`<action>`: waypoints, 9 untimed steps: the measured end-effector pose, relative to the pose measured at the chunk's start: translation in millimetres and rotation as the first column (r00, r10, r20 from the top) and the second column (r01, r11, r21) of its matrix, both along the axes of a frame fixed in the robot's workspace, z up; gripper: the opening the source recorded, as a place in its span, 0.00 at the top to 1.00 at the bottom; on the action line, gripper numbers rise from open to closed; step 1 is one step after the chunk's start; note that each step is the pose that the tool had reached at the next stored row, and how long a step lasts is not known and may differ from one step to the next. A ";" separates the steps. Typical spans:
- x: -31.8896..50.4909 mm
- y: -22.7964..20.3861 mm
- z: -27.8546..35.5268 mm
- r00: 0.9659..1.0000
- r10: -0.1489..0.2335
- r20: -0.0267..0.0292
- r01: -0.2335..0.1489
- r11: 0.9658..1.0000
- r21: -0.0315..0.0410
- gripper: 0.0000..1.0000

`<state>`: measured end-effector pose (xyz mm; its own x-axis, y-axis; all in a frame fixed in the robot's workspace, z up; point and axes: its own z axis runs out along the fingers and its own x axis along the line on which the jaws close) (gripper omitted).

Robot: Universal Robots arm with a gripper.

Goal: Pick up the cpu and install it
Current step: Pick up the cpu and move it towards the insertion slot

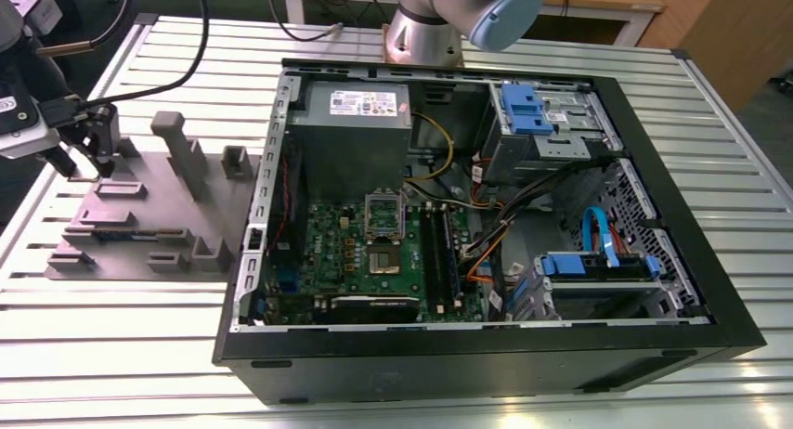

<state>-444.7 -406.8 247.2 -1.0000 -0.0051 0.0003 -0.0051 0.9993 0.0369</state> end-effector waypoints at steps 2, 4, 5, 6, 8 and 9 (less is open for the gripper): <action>0.0 0.0 0.1 1.000 0.000 0.000 0.000 1.000 0.000 0.53; 0.0 0.0 0.2 1.000 0.000 0.000 0.000 1.000 0.000 0.53; 0.0 0.0 0.2 1.000 0.000 0.000 0.000 1.000 0.000 0.53; 0.0 0.0 0.3 1.000 0.000 0.000 0.000 1.000 0.000 0.53; 0.0 0.0 0.5 1.000 0.000 0.000 0.000 1.000 0.000 0.53; 0.0 0.0 0.6 1.000 0.000 0.000 0.000 1.000 0.000 0.53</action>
<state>-444.6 -406.8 247.8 -1.0000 -0.0051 0.0003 -0.0051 0.9993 0.0368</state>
